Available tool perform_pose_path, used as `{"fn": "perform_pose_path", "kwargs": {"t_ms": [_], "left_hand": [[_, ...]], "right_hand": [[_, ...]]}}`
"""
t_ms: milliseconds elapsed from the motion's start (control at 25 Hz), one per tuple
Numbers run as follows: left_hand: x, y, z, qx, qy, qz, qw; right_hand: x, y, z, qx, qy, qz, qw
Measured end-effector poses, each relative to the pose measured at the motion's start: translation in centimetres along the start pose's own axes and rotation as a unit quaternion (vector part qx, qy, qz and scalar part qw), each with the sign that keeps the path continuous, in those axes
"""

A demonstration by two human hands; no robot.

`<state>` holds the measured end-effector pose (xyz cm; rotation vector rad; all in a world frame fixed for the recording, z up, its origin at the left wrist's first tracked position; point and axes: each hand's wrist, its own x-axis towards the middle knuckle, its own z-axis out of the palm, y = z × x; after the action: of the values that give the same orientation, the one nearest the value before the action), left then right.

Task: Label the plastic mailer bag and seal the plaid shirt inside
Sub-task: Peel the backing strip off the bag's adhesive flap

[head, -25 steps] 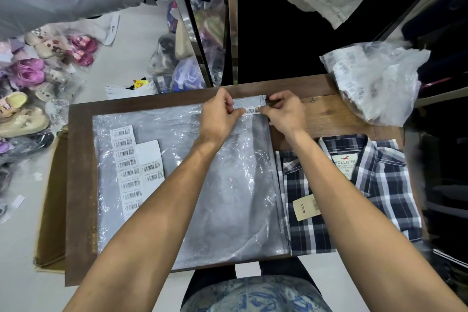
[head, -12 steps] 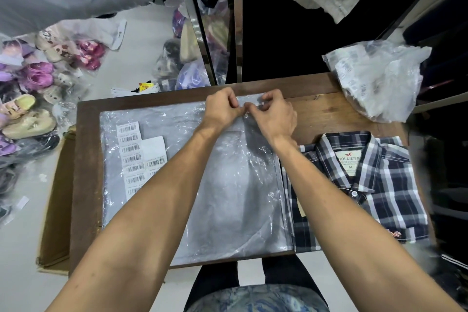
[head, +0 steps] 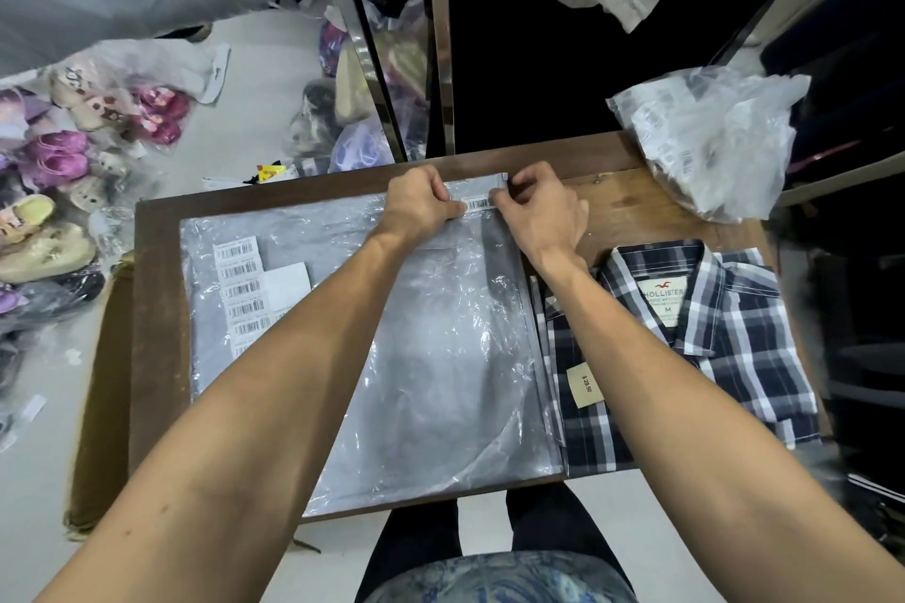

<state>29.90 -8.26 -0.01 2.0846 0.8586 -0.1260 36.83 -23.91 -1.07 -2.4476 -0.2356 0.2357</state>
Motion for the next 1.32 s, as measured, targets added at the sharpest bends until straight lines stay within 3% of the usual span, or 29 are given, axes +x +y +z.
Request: {"fn": "perform_pose_path", "kwargs": {"t_ms": [360, 880, 1080, 1320], "left_hand": [[0.0, -0.3, 0.1, 0.004, 0.006, 0.000, 1.000], [0.3, -0.7, 0.1, 0.002, 0.001, 0.004, 1.000], [0.5, -0.9, -0.2, 0.001, -0.004, 0.025, 1.000], [-0.1, -0.7, 0.1, 0.056, -0.020, 0.051, 0.997]], "right_hand": [[0.0, -2.0, 1.8, -0.013, -0.004, -0.034, 0.999], [1.2, 0.6, -0.9, -0.027, 0.021, 0.017, 0.999], [-0.4, -0.9, 0.4, -0.033, -0.025, -0.022, 0.999], [-0.4, 0.8, -0.5, -0.021, -0.039, 0.008, 0.999]]}}
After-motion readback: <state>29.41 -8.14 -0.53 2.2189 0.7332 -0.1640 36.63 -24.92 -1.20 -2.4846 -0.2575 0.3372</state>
